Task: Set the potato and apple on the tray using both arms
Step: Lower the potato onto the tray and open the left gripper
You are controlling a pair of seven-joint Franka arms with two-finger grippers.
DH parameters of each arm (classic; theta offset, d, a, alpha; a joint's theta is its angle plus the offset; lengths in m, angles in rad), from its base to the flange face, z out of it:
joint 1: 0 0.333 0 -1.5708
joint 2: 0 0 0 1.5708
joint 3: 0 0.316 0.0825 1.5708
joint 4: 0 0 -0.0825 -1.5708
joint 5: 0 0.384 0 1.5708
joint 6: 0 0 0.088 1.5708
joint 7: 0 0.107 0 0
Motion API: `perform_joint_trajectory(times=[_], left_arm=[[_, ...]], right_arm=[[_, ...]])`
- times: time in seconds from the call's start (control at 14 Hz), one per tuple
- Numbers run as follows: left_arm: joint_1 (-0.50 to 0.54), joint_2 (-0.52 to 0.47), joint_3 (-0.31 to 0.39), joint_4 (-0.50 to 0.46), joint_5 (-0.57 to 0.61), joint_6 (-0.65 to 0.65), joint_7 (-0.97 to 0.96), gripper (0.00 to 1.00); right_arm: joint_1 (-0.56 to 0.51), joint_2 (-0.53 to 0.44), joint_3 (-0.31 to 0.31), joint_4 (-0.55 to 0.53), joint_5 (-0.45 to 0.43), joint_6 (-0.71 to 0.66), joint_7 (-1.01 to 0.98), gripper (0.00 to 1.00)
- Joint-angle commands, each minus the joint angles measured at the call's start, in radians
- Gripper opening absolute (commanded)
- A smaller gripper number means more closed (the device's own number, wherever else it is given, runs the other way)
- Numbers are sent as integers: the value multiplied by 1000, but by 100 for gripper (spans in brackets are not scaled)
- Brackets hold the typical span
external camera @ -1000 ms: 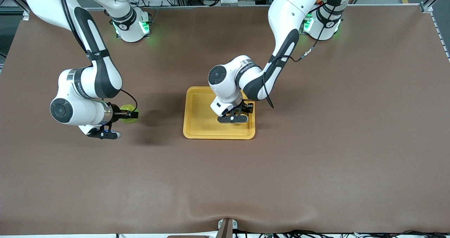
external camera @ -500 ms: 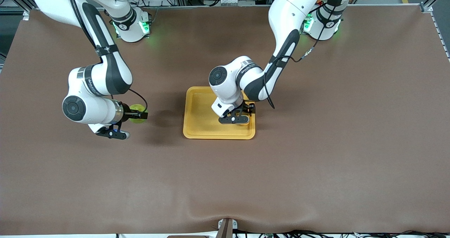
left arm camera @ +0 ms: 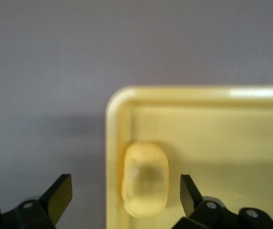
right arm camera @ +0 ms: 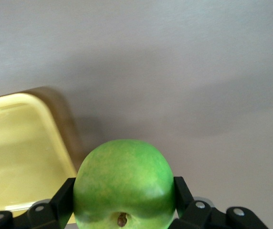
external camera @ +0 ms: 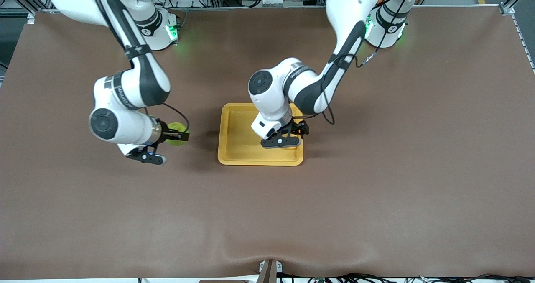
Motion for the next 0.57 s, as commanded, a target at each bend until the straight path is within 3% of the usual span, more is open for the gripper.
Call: perform_joint_trajectory(times=[0.0, 0.5], left_arm=[[60, -106, 4, -20, 7, -34, -7, 100], [340, -177, -3, -25, 5, -83, 129, 100]], right_arm=[[75, 58, 2, 90, 13, -20, 121, 0], [219, 201, 2, 212, 11, 14, 311, 0]])
